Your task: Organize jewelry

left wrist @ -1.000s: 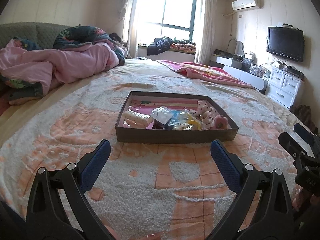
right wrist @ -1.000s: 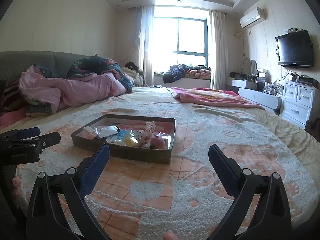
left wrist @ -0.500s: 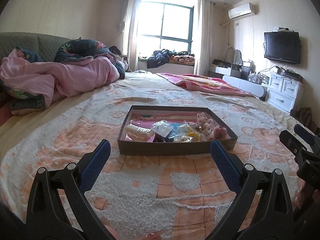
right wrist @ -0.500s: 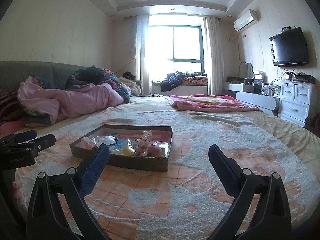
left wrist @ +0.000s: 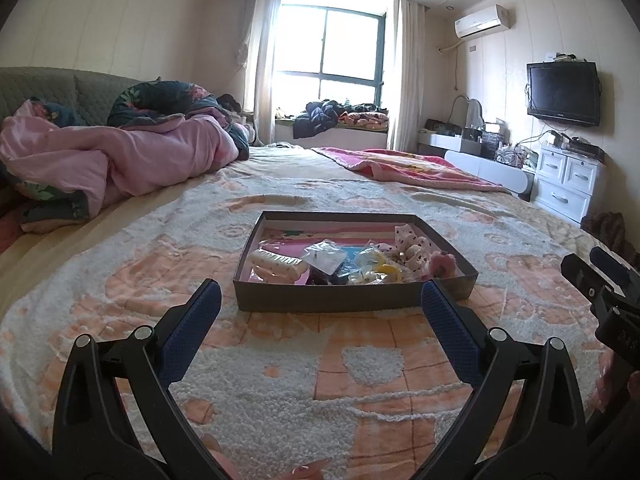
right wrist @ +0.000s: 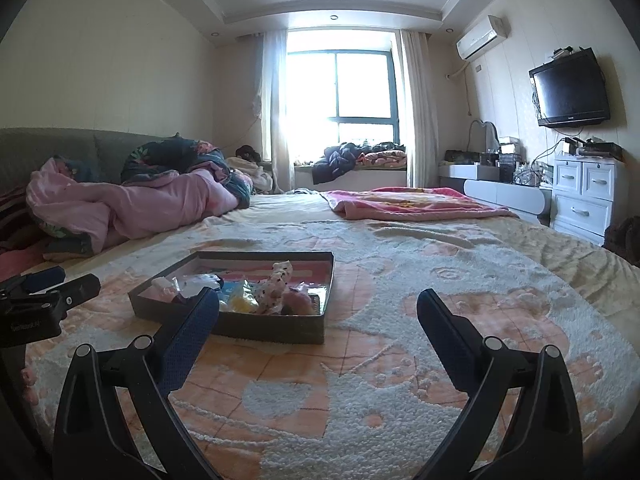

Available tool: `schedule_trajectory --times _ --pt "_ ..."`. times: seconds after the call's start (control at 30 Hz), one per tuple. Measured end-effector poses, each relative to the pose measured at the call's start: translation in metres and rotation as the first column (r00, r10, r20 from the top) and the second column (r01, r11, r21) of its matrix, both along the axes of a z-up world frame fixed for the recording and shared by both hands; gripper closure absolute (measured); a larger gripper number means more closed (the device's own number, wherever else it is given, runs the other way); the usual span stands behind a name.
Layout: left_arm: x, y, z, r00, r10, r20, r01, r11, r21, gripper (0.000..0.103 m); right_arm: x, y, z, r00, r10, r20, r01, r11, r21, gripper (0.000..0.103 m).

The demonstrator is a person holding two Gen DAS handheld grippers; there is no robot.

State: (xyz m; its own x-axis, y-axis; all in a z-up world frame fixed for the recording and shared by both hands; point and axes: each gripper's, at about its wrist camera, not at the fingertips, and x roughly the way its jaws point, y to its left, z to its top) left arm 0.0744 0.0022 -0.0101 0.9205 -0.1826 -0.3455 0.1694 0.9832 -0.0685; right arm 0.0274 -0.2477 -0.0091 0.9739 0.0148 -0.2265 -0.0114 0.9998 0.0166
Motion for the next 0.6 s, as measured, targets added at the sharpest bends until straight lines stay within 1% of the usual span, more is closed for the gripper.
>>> schedule_trajectory --times 0.6 --pt "0.0012 -0.0008 -0.0017 1.0 -0.003 -0.001 0.003 1.0 0.001 0.011 0.0 0.0005 -0.0004 1.0 0.004 -0.004 -0.004 1.0 -0.004 0.007"
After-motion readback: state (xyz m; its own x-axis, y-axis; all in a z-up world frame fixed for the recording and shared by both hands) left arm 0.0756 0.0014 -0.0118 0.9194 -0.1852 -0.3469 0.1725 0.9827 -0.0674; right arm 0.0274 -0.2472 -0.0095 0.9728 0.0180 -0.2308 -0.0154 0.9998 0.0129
